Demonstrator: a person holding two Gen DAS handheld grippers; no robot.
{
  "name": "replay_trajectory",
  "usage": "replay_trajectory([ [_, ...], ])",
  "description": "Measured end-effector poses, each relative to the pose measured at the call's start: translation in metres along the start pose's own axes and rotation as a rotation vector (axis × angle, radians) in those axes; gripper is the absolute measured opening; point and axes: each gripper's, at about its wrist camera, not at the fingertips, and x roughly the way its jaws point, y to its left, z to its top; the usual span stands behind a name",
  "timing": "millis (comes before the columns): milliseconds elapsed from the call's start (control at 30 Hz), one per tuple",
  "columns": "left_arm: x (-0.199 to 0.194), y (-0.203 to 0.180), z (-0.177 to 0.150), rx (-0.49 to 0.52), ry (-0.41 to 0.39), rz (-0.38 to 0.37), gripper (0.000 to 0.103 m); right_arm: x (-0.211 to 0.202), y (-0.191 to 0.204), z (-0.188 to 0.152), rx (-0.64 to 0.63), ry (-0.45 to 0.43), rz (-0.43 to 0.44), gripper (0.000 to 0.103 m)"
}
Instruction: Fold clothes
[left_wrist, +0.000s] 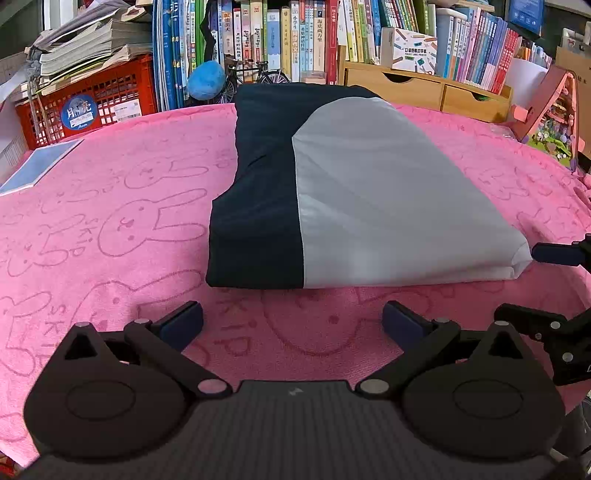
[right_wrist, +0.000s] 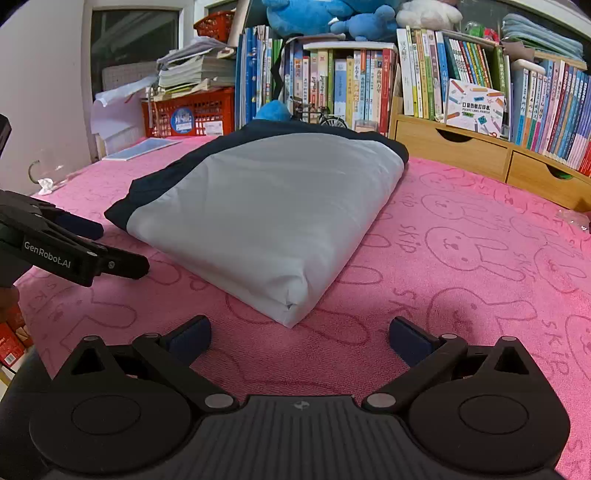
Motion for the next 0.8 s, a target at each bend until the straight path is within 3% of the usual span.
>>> replay_trajectory([
  [800, -0.0009, 0.0014, -0.0014, -0.004, -0.007, 0.002, 0.103, -0.0002, -0.0036, -0.0005, -0.009, 0.002, 0.005, 0.103],
])
